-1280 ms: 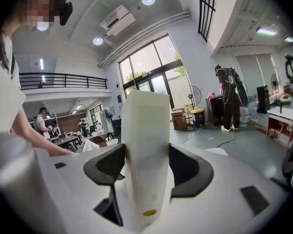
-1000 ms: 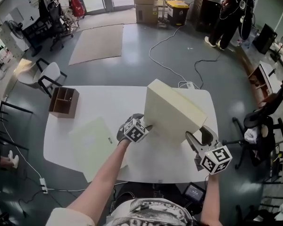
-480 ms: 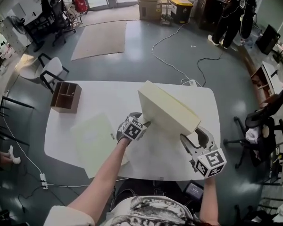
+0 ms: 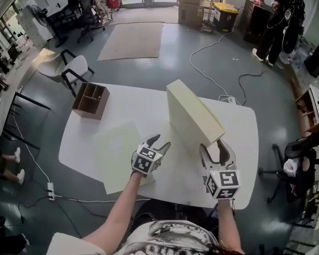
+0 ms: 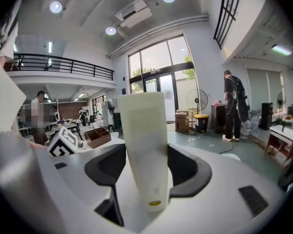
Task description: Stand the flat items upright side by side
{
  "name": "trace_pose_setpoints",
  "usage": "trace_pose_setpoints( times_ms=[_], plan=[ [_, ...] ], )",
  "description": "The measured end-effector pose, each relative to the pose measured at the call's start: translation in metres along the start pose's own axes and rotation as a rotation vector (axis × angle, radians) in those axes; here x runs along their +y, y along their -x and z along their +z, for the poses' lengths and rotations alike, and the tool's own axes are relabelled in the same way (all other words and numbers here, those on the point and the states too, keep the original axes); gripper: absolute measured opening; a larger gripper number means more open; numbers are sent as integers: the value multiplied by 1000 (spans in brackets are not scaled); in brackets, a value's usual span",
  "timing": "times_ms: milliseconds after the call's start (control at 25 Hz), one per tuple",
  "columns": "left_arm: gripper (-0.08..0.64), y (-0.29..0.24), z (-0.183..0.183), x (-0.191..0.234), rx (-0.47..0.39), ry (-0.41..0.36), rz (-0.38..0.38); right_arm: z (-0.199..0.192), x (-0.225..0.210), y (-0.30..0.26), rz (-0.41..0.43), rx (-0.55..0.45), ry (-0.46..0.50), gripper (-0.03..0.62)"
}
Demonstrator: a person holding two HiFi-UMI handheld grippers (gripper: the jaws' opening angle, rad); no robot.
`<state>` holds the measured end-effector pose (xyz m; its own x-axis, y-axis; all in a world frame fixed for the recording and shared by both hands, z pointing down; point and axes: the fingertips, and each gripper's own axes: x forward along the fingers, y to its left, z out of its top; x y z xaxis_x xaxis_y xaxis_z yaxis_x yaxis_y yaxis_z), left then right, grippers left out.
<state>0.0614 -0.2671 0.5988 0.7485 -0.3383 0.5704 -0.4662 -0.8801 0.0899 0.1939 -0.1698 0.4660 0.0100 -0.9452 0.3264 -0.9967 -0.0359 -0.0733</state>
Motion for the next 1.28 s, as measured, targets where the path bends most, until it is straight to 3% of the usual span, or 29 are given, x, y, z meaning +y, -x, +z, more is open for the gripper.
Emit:
trace_pose_setpoints(
  times_ms=[360,800,1000,1280],
  plan=[
    [219,80,-26,4,-27,7,97,10,40,-47,-83,43,-39,275],
    [219,131,-42,25,-54,41,202,18,105,-78,105,141,-209,285],
    [219,138,-45,24,-64,53,212,17,123,-88,162,150,-292,235],
    [219,141,-54,22,-56,64,218,16,138,-101,198,168,-326,207]
  ],
)
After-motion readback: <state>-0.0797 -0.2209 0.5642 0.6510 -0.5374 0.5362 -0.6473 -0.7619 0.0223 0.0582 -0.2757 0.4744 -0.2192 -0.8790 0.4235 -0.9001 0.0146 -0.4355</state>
